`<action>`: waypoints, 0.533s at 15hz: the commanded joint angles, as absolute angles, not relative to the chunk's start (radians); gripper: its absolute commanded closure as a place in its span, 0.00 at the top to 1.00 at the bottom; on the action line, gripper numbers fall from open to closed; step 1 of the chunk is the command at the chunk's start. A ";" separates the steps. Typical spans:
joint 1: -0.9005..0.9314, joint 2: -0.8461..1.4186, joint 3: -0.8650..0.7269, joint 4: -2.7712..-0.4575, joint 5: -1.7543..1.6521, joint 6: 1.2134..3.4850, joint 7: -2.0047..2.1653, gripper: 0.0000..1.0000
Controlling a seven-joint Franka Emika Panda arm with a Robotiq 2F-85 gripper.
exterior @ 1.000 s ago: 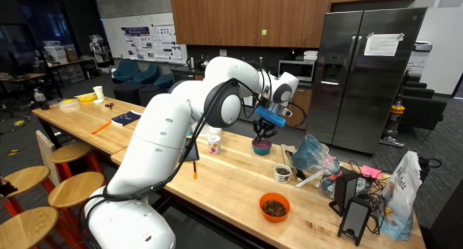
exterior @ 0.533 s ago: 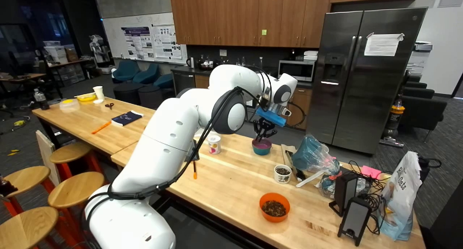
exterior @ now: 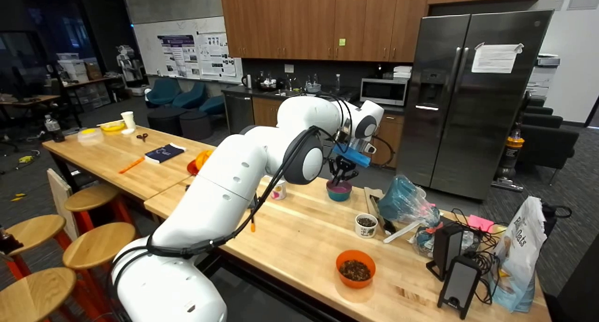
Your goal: Put the pen in the bowl
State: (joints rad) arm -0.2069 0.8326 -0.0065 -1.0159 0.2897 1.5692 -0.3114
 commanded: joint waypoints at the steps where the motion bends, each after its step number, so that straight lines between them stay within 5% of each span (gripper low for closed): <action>1: -0.260 0.878 0.007 -0.940 0.256 1.513 -0.356 0.04; 8: -0.248 0.928 0.014 -0.872 0.267 1.511 -0.340 0.04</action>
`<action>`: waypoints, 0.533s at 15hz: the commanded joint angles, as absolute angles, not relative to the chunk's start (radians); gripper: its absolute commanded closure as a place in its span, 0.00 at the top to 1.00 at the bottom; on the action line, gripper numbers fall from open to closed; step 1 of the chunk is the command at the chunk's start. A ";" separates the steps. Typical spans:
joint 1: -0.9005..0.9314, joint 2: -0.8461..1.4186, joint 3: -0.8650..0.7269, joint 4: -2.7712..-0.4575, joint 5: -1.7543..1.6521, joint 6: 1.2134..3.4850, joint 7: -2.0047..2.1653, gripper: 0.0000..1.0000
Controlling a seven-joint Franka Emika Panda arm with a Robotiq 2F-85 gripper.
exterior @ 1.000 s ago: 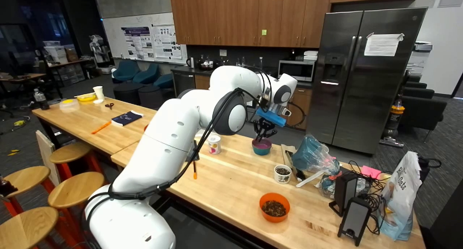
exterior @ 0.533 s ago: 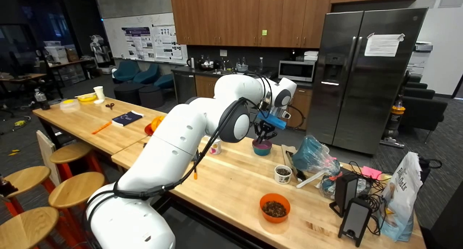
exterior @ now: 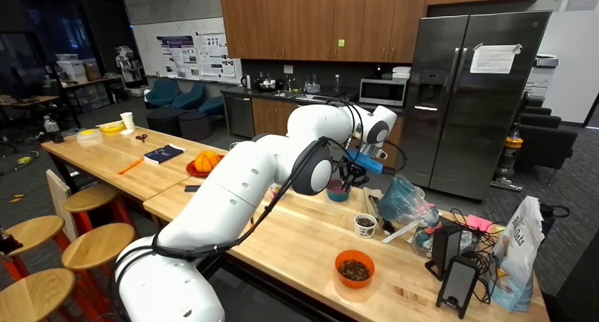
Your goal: Put the pen in the bowl
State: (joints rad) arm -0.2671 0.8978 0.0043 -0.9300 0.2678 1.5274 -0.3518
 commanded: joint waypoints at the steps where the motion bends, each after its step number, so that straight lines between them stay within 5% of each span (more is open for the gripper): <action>1: -0.238 0.933 0.019 -0.865 0.265 1.517 -0.336 0.04; 8: -0.107 0.997 0.028 -0.773 0.253 1.571 -0.270 0.04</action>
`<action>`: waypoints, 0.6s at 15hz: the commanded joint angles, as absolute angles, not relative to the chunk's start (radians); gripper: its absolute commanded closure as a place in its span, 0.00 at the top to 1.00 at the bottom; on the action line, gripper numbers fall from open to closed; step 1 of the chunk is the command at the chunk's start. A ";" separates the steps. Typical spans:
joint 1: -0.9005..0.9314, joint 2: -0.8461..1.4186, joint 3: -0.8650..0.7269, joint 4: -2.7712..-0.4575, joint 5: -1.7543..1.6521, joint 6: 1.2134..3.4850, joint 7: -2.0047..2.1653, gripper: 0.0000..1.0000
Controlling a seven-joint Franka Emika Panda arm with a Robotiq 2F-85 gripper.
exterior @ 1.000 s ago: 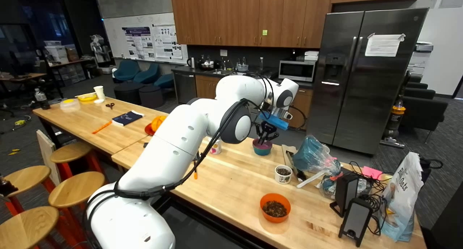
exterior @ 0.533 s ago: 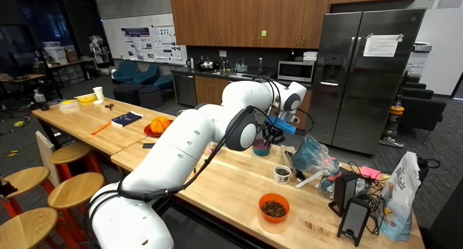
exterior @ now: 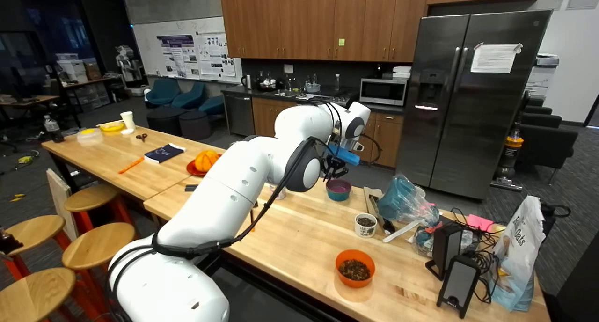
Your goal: Put the pen in the bowl
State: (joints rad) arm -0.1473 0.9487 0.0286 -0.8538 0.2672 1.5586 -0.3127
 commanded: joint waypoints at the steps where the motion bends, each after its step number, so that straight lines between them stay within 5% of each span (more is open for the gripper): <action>1: -0.163 0.968 0.007 -0.800 0.243 1.557 -0.339 0.04; 8: -0.164 0.973 -0.030 -0.757 0.224 1.634 -0.285 0.04; 9: -0.171 0.966 -0.022 -0.785 0.232 1.629 -0.302 0.14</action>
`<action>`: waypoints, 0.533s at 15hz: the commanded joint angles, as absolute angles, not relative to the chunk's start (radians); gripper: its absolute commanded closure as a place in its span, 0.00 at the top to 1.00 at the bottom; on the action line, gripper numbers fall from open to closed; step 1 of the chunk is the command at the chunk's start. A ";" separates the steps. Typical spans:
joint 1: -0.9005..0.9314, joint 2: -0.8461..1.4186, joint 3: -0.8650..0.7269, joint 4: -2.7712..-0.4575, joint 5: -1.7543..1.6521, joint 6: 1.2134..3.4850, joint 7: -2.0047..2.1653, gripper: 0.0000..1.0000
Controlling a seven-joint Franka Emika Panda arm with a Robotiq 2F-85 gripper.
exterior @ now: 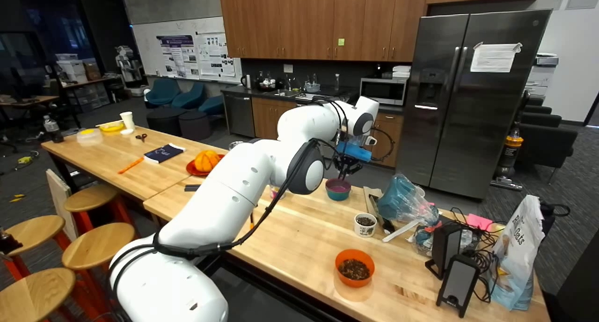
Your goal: Put the pen in the bowl
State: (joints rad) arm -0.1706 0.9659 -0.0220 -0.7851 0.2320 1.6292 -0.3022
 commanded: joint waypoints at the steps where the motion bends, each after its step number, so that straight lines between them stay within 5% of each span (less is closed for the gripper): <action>1: -0.170 0.966 -0.022 -0.781 0.232 1.631 -0.301 0.14; 6: -0.165 0.967 -0.022 -0.777 0.232 1.635 -0.298 0.14; 7: -0.169 0.968 -0.021 -0.779 0.236 1.639 -0.302 0.04; 8: -0.176 0.970 -0.020 -0.779 0.240 1.637 -0.303 0.04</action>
